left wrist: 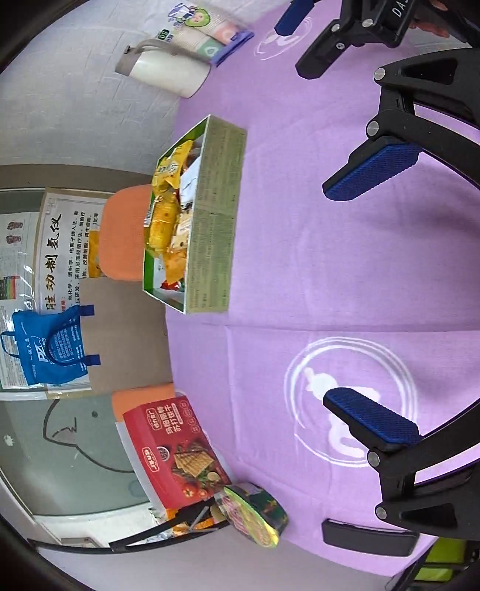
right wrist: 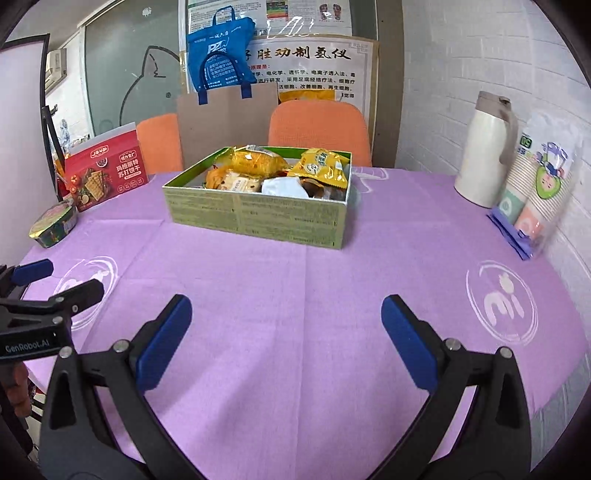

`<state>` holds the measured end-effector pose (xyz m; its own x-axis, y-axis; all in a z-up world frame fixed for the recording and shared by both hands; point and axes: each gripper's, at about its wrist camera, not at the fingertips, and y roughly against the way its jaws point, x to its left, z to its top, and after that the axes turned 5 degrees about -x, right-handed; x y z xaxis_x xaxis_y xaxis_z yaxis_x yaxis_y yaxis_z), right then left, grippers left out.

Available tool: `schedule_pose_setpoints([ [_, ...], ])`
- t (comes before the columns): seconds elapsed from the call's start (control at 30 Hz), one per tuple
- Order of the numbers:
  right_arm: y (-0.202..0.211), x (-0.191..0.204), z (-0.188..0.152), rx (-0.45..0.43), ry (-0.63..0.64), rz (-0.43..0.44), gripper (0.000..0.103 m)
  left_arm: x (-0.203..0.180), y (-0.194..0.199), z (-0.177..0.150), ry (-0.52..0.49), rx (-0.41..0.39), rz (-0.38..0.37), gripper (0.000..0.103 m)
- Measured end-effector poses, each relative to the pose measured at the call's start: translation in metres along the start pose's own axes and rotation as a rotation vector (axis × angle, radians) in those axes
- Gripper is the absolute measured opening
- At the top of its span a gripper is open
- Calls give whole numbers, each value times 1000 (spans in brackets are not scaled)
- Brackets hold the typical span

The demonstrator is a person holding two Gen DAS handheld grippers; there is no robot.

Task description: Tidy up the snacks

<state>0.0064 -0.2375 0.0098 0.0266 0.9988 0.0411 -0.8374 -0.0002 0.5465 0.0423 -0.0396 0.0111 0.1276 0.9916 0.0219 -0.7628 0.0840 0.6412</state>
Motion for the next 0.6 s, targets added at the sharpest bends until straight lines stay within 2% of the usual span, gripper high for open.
schedule_pose_setpoints([
  [0.23,19,-1,-19,-4,-47,-26,102,-2,27,-29,2,-23,-9,103],
  [0.6,26,0,-20,-9,-46,-46,102,-2,40,-32,17,-38,-38,103],
])
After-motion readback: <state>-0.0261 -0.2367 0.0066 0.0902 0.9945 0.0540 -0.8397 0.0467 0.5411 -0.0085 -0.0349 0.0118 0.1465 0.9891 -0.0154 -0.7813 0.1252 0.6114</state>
